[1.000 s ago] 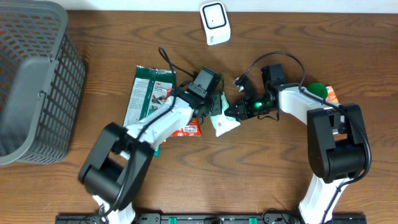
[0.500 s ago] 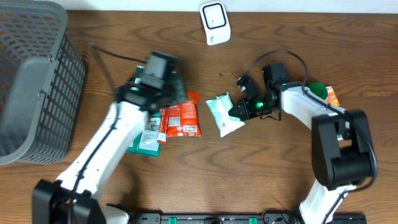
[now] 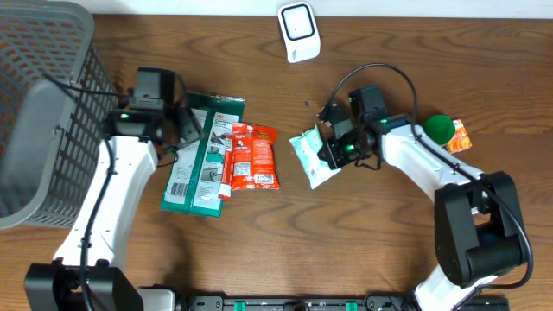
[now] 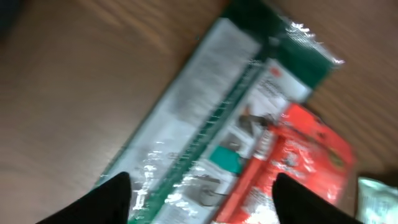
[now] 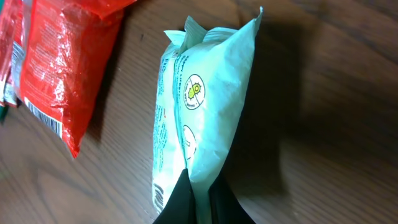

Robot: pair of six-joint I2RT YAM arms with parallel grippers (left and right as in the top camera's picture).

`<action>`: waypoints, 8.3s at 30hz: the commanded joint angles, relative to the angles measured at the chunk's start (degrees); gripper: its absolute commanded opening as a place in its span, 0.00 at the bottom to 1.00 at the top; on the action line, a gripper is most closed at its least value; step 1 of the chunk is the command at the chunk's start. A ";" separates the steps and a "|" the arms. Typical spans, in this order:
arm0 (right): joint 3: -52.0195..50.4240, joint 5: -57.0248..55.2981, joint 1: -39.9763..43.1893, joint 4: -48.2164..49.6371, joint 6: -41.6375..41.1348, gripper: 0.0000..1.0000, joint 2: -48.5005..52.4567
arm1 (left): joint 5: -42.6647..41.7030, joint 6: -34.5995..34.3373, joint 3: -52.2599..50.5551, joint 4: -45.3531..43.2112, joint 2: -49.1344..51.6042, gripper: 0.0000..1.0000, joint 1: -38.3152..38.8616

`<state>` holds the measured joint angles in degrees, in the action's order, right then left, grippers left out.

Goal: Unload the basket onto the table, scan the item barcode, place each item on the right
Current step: 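Hold the wipes pack up against the white scanner with the right gripper, then carry the wipes pack right and lower it near the jar, then open the right gripper to release the wipes pack and lift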

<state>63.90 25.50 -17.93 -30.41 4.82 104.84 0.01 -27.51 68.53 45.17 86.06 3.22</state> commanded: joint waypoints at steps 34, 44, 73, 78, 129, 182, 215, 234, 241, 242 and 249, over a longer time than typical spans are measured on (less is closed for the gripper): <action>60.11 -33.29 -4.83 -34.36 -4.68 0.01 -2.86 | 2.19 0.90 -0.04 1.97 -0.33 0.84 -1.92; 60.11 -51.80 -11.78 -11.28 10.27 0.01 12.02 | 2.19 0.90 -0.04 1.97 -0.33 0.83 -1.92; 60.04 -59.67 -13.25 38.18 52.24 0.01 42.97 | 2.19 0.90 -0.04 1.97 -0.33 0.84 -1.92; 60.02 -57.96 -13.25 35.95 52.24 0.01 44.48 | 2.19 0.90 -0.04 1.97 -0.33 0.84 -1.92; 60.02 -59.30 -10.21 43.43 45.68 0.01 45.09 | 2.19 0.87 -0.04 1.97 -0.33 0.84 -1.92; 42.99 -20.81 7.39 -40.04 -8.17 0.01 13.46 | 2.19 0.90 -0.04 1.97 -0.33 0.84 -1.92; 22.01 -19.21 3.65 -13.25 -17.64 0.43 12.50 | 2.21 0.87 -0.04 1.97 -0.33 0.84 -1.92; 16.81 -36.17 0.02 -6.71 -17.64 0.44 12.50 | 2.19 0.90 -0.04 1.95 -0.33 0.84 -1.92; 16.83 -36.37 2.75 -8.39 -15.02 0.46 12.48 | 2.19 0.90 -0.04 1.95 -0.33 0.84 -1.92; 16.83 -36.39 3.02 -8.66 -15.04 0.46 12.48 | 2.19 0.90 -0.04 1.97 -0.33 0.84 -1.92; 17.00 -36.35 4.24 -10.45 -12.02 0.46 11.61 | 2.19 0.87 -0.04 1.97 -0.33 0.84 -1.92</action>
<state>80.84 -9.91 -14.13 -39.77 -9.80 117.93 1.69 -27.09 68.53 46.92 86.06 1.39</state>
